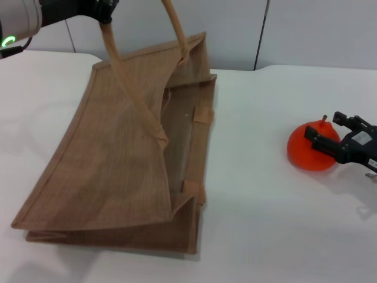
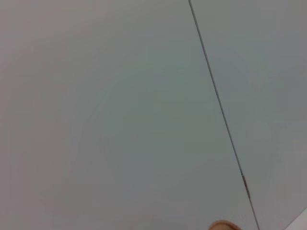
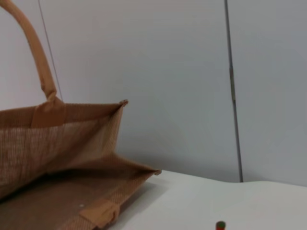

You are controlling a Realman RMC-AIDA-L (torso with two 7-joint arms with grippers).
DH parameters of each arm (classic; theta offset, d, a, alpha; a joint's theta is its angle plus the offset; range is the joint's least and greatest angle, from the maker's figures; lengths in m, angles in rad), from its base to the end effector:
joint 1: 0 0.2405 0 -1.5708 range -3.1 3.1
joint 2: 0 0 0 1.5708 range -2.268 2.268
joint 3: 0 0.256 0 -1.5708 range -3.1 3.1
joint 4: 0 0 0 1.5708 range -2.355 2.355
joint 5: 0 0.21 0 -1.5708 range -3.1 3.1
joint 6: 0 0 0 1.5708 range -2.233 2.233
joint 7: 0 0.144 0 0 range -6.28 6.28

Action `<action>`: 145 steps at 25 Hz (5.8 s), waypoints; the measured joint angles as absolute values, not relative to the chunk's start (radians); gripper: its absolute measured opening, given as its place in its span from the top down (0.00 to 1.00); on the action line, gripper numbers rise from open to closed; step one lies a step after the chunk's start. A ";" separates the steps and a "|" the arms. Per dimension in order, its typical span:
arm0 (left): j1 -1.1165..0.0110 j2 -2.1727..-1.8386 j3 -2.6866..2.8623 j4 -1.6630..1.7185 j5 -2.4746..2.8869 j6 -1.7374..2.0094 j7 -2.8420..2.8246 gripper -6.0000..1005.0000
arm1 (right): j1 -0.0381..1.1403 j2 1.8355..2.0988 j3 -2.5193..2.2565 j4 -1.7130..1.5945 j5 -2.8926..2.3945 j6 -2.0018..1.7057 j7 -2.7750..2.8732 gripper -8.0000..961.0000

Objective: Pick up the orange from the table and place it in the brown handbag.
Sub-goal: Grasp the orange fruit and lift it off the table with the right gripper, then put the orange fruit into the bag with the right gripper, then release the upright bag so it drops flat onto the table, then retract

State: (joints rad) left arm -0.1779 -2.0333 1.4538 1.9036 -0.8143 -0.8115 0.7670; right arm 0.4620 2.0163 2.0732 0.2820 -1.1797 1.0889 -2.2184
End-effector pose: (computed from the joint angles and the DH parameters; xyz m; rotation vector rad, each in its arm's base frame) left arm -0.1222 0.3494 0.1066 -2.0856 -0.2850 -0.3400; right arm 0.3200 0.3439 -0.0181 -2.2034 0.6917 0.6859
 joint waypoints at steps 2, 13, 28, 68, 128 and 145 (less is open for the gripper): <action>-0.178 -2.033 1.454 1.904 -0.814 -0.812 0.767 0.87 | 0.464 2.018 2.073 0.281 -1.189 1.087 -2.211 0.08; -0.181 -2.032 1.454 1.903 -0.813 -0.812 0.770 0.87 | 0.481 2.017 2.071 0.274 -1.235 1.016 -2.178 0.08; -0.180 -2.034 1.457 1.902 -0.790 -0.812 0.770 0.87 | 0.487 2.020 2.071 0.273 -1.242 1.001 -2.159 0.09; -0.212 -2.033 1.465 1.891 -0.798 -0.802 0.780 0.87 | 0.496 2.024 2.014 0.486 -1.318 1.089 -1.975 0.62; -0.286 -2.034 1.554 1.902 -0.801 -0.762 0.782 0.86 | 0.721 2.021 1.627 0.394 -1.126 0.976 -1.977 0.10; -0.246 -2.035 1.571 1.888 -0.805 -0.717 0.829 0.63 | 0.687 1.996 1.681 0.387 -1.136 0.942 -1.952 0.08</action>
